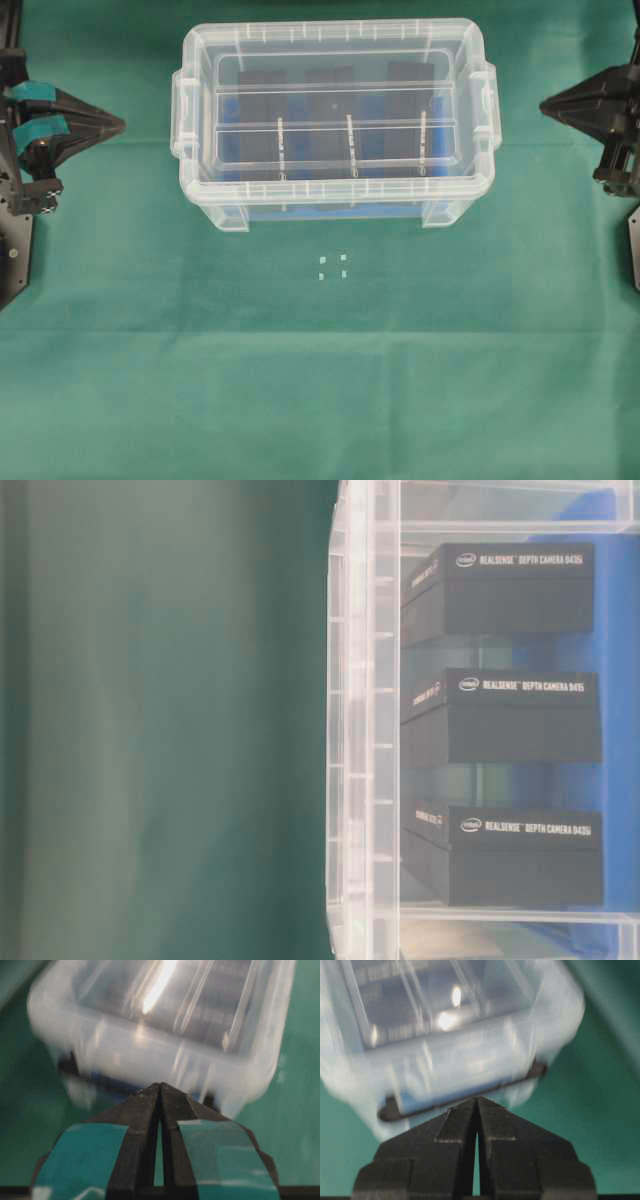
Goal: Clamp the lid of the box with both arms, then lift and open it.
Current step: 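Rotate both grippers and move them toward the box's short sides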
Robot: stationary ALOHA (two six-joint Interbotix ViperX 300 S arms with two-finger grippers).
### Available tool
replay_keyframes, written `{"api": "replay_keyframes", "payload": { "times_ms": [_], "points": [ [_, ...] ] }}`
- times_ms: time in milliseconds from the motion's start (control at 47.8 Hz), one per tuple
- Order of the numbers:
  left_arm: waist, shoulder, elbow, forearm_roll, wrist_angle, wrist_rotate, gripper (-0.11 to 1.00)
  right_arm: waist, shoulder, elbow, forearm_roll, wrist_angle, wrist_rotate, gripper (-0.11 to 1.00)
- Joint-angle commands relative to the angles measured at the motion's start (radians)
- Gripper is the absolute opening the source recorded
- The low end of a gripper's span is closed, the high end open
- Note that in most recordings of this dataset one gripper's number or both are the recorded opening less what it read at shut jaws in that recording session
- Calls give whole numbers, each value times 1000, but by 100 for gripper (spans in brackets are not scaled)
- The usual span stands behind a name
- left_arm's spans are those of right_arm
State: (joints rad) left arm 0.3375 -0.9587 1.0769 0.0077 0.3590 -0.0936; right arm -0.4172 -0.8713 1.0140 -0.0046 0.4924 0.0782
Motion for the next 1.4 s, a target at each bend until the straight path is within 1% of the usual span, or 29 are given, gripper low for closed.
{"api": "replay_keyframes", "payload": {
  "times_ms": [0,167,251,335,669,962,1046,1130,1381],
  "points": [
    [8,8,-41,2,87,-6,1,-3,29,-37,-2,87,17,0],
    [8,9,-64,2,218,-20,1,-3,87,-41,-5,202,43,0],
    [8,9,-75,2,281,-21,1,-3,110,-46,-9,241,48,0],
    [8,9,-80,2,313,-21,1,-3,129,-51,-11,264,48,0],
    [8,9,-83,3,331,-21,1,-3,141,-71,-17,273,48,0],
    [8,95,-106,6,354,-18,1,-3,143,-74,-17,273,44,0],
    [8,106,-117,8,365,-9,1,-3,143,-75,-20,275,38,0],
    [8,107,-123,12,374,8,1,-3,143,-75,-37,284,29,0],
    [0,112,-124,11,437,107,1,9,150,-80,-98,324,-8,0]
  ]
}}
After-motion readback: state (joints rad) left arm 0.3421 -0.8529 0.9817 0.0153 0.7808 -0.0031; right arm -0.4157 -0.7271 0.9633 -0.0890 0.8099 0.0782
